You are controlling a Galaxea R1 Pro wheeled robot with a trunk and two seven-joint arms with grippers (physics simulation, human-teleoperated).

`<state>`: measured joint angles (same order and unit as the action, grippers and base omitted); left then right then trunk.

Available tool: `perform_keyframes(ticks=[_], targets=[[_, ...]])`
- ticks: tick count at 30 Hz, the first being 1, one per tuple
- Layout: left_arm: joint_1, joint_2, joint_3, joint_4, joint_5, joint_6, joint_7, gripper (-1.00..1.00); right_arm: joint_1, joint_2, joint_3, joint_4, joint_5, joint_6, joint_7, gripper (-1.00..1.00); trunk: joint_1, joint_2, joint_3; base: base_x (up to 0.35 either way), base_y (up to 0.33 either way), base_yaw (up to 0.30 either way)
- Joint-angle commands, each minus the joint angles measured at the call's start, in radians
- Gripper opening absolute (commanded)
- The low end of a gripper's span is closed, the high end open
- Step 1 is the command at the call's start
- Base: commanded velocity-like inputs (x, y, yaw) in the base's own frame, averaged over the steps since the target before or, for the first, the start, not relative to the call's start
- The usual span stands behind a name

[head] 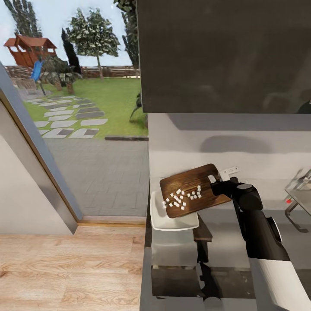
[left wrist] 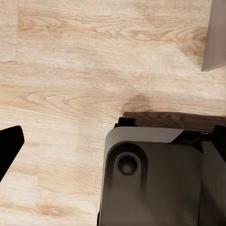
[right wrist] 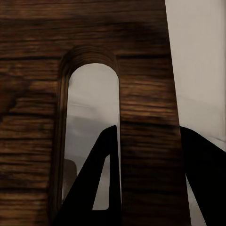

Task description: In the kitchen, take the Vidalia onion out of the sink, dice it on the chopping board with the paring knife, put the diced onion into the bowl on the countertop, then place both the paring knife and the chopping board into the sink.

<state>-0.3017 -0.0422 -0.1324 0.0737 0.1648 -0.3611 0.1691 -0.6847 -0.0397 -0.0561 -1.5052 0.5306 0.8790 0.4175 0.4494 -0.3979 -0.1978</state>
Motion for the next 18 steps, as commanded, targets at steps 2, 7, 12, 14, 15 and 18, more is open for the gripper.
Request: perform_keyframes(ticks=[2, 7, 12, 14, 15, 18], targets=[[-0.002, -0.001, -0.009, 0.005, 0.009, -0.007, 0.001, 1.0, -0.001, 0.0, 0.001, -0.001, 0.009, 0.003, 0.009, -1.0, 0.001, -0.002, -0.002, 0.0, 0.0, 0.0], [-0.002, -0.001, -0.009, 0.005, 0.009, -0.007, 0.001, 1.0, -0.001, 0.0, 0.002, -0.001, 0.009, 0.003, 0.008, -1.0, 0.001, -0.002, -0.002, 0.0, 0.0, 0.0], [-0.002, -0.001, -0.009, 0.005, 0.009, -0.007, 0.001, 1.0, -0.002, 0.0, 0.002, -0.001, 0.009, 0.003, -0.023, -1.0, 0.001, -0.002, -0.002, 0.0, 0.0, 0.0], [-0.002, -0.001, -0.009, 0.005, 0.009, -0.007, 0.001, 1.0, -0.002, 0.008, 0.002, 0.0, 0.008, 0.003, -0.043, -1.0, 0.001, -0.002, -0.002, 0.0, 0.0, 0.0], [-0.002, -0.001, -0.009, 0.005, 0.009, -0.007, 0.001, 1.0, -0.002, 0.013, 0.002, 0.0, 0.008, 0.003, -0.049, -1.0, 0.001, -0.002, -0.002, 0.0, 0.0, 0.0], [-0.002, -0.001, -0.009, 0.005, 0.009, -0.007, 0.001, 1.0, -0.002, 0.019, 0.002, 0.0, 0.008, 0.003, -0.056, -1.0, 0.001, -0.002, -0.002, 0.0, 0.0, 0.0]])
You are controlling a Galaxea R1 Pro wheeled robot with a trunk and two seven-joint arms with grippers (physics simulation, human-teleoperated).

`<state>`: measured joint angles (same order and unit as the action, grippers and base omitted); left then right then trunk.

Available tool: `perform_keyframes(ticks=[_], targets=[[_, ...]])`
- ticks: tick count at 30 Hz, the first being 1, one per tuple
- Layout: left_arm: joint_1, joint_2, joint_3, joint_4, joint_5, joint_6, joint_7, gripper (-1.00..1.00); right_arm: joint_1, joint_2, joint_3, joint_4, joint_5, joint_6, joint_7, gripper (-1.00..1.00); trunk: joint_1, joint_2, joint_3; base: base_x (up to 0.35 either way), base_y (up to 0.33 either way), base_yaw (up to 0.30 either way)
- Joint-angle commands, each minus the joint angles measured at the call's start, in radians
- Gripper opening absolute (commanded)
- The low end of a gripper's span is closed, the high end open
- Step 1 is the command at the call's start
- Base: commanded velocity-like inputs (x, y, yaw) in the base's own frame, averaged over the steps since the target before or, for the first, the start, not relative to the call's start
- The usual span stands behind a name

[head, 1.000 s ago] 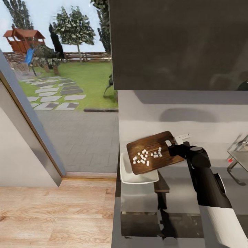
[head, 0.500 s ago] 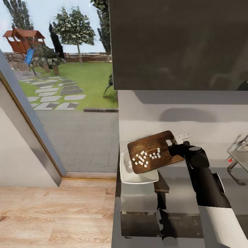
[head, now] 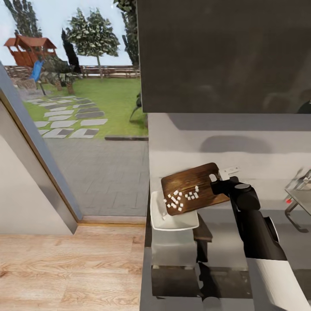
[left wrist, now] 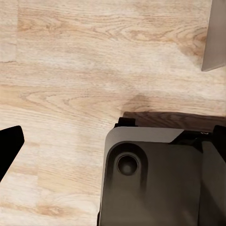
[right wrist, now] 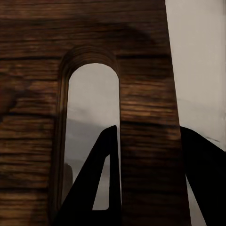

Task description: In the kitchen, take the Vidalia onion out of the sink, dice it on the chopping board with the paring knife, put the diced onion into the bowl on the countertop, then place both the paring knife and the chopping board into the sink.

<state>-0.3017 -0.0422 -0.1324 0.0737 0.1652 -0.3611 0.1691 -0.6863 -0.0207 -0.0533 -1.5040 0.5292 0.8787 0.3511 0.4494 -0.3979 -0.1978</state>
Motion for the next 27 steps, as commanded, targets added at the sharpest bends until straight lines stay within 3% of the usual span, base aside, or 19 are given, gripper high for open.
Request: perform_keyframes(ticks=[1, 5, 11, 27], targets=[[-0.002, -0.001, -0.009, 0.005, 0.009, -0.007, 0.001, 1.0, -0.001, 0.0, 0.0, -0.001, 0.009, 0.003, 0.01, -1.0, 0.001, -0.002, -0.002, 0.0, 0.0, 0.0], [-0.002, -0.001, -0.009, 0.005, 0.009, -0.007, 0.001, 1.0, -0.001, 0.001, 0.0, -0.001, 0.009, 0.003, -0.013, -1.0, 0.001, -0.002, -0.002, 0.0, 0.0, 0.0], [-0.002, -0.001, -0.009, 0.005, 0.009, -0.007, 0.001, 1.0, -0.001, 0.004, 0.036, -0.001, 0.009, 0.003, -0.032, -1.0, 0.001, -0.002, -0.002, 0.0, 0.0, 0.0], [-0.002, 0.001, -0.009, 0.005, 0.009, -0.007, 0.001, 1.0, -0.002, 0.004, 0.046, -0.001, 0.009, 0.0, -0.093, -1.0, 0.001, -0.002, -0.002, 0.0, 0.0, 0.0]])
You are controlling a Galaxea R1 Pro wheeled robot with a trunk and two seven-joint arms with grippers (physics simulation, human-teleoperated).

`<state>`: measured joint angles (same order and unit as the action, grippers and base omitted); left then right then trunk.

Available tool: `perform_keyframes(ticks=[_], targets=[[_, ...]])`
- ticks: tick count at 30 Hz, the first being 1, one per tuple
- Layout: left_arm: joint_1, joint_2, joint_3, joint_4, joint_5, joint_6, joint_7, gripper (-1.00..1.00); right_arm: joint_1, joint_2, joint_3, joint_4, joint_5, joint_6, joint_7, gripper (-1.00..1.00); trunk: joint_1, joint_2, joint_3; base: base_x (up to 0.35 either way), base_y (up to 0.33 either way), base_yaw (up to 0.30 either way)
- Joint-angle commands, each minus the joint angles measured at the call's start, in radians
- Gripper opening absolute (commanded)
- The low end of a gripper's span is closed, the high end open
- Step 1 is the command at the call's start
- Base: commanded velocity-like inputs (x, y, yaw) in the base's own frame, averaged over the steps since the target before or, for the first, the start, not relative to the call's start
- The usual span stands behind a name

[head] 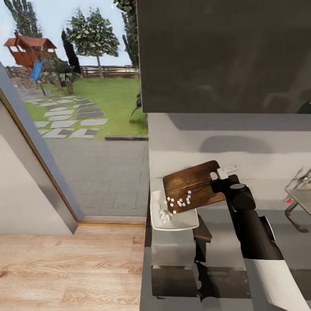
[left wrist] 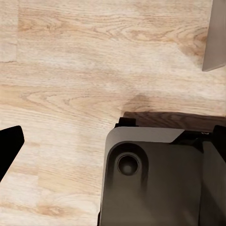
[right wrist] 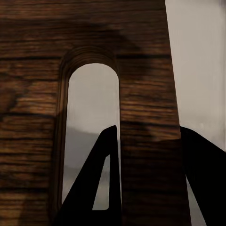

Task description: In the kitchen, take the Vidalia onion out of the sink, dice it on the chopping board with the paring knife, put the diced onion into the bowl on the countertop, then place both the paring knife and the chopping board into the sink.

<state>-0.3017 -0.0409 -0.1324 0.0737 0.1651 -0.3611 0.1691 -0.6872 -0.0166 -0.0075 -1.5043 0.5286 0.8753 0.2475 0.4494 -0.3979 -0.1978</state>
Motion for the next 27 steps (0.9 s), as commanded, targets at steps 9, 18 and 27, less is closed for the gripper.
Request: perform_keyframes(ticks=[9, 18, 27], targets=[[-0.002, -0.001, -0.009, 0.005, 0.009, -0.007, 0.001, 1.0, -0.017, 0.02, 0.036, -0.002, 0.012, 0.005, -0.033, -1.0, 0.001, -0.002, -0.002, 0.0, 0.0, 0.0], [-0.002, -0.001, -0.009, 0.005, 0.008, -0.007, 0.001, 1.0, -0.021, 0.046, 0.04, -0.001, 0.057, 0.004, -0.035, -1.0, 0.001, -0.002, -0.002, 0.0, 0.0, 0.0], [-0.002, -0.001, -0.009, 0.005, 0.009, -0.007, 0.001, 1.0, -0.021, 0.046, 0.04, -0.001, 0.085, 0.002, -0.058, -1.0, 0.001, -0.002, -0.002, 0.0, 0.0, 0.0]])
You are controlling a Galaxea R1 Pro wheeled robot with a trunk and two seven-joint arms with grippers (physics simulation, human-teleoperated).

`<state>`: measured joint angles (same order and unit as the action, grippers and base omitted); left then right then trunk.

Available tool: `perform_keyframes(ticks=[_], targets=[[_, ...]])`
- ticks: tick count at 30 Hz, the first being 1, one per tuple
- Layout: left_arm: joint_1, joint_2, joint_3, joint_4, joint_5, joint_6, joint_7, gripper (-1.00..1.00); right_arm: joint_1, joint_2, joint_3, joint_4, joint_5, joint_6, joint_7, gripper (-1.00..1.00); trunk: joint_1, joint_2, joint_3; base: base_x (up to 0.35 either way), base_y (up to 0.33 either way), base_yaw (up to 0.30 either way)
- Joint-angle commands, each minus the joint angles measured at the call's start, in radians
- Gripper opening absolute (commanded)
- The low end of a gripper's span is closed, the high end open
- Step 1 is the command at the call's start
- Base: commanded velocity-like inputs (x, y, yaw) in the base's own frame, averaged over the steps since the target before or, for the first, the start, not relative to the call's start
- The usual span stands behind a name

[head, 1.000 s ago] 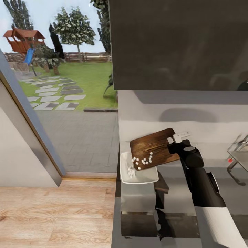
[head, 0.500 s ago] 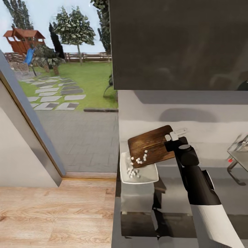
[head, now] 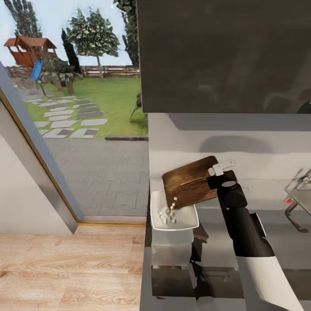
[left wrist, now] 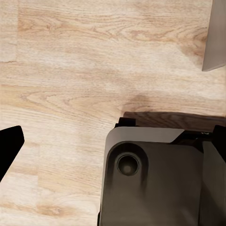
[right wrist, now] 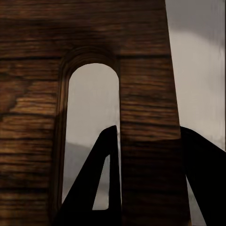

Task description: In the kitchen, take the Vidalia onion out of the sink, dice it on the chopping board with the paring knife, put the diced onion into the bowl on the countertop, then place both the paring knife and the chopping board into the sink.

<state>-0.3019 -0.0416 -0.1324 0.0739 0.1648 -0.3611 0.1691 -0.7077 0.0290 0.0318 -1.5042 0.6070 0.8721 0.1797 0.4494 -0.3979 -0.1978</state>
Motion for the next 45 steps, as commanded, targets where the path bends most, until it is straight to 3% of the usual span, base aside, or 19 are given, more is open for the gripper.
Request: perform_keyframes(ticks=[1, 12, 16, 19, 22, 24, 26, 29, 33, 45], targets=[[-0.002, 0.0, -0.009, 0.004, 0.009, -0.007, 0.001, 1.0, -0.001, 0.0, 0.0, -0.001, 0.013, 0.004, 0.006, -1.0, 0.001, -0.002, -0.002, 0.0, 0.0, 0.0], [-0.002, 0.0, -0.009, 0.004, 0.009, -0.007, 0.001, 1.0, -0.014, -0.003, -0.001, -0.002, 0.026, -0.002, -0.03, -1.0, 0.001, -0.002, -0.002, 0.0, 0.0, 0.0], [-0.002, 0.0, -0.009, 0.004, 0.009, -0.007, 0.001, 1.0, -0.015, -0.007, -0.009, -0.008, 0.007, -0.004, -0.003, -1.0, 0.001, -0.002, -0.002, 0.0, 0.0, 0.0], [-0.002, 0.0, -0.009, 0.004, 0.009, -0.007, 0.001, 1.0, -0.015, -0.029, -0.076, -0.009, -0.049, -0.004, 0.1, -1.0, 0.001, -0.002, -0.002, 0.0, 0.0, 0.0], [-0.002, 0.0, -0.009, 0.004, 0.009, -0.007, 0.001, 1.0, -0.015, -0.1, -0.179, -0.01, -0.138, -0.001, 0.268, -1.0, 0.001, -0.002, -0.002, 0.0, 0.0, 0.0], [-0.002, 0.0, -0.009, 0.004, 0.009, -0.007, 0.001, 1.0, -0.015, -0.167, -0.256, -0.01, -0.212, 0.005, 0.382, -1.0, 0.001, -0.002, -0.002, 0.0, 0.0, 0.0], [-0.002, 0.0, -0.009, 0.004, 0.009, -0.007, 0.001, 1.0, -0.015, -0.191, -0.298, -0.009, -0.247, 0.006, 0.421, -1.0, 0.001, -0.002, -0.002, 0.0, 0.0, 0.0], [-0.002, -0.001, -0.009, 0.004, 0.009, -0.007, 0.001, 1.0, -0.014, -0.201, -0.367, -0.003, -0.262, 0.0, 0.441, -1.0, 0.001, -0.002, -0.002, 0.0, 0.0, 0.0], [-0.002, -0.001, -0.009, 0.004, 0.01, -0.007, 0.001, 1.0, -0.013, -0.205, -0.399, 0.005, -0.263, -0.004, 0.444, -1.0, 0.001, -0.002, -0.002, 0.0, 0.0, 0.0], [-0.002, -0.016, -0.009, 0.005, 0.01, -0.007, 0.003, 1.0, -0.013, -0.206, -0.402, 0.015, -0.259, -0.01, 0.433, -1.0, 0.001, -0.002, -0.002, -0.208, 0.0, 0.0]])
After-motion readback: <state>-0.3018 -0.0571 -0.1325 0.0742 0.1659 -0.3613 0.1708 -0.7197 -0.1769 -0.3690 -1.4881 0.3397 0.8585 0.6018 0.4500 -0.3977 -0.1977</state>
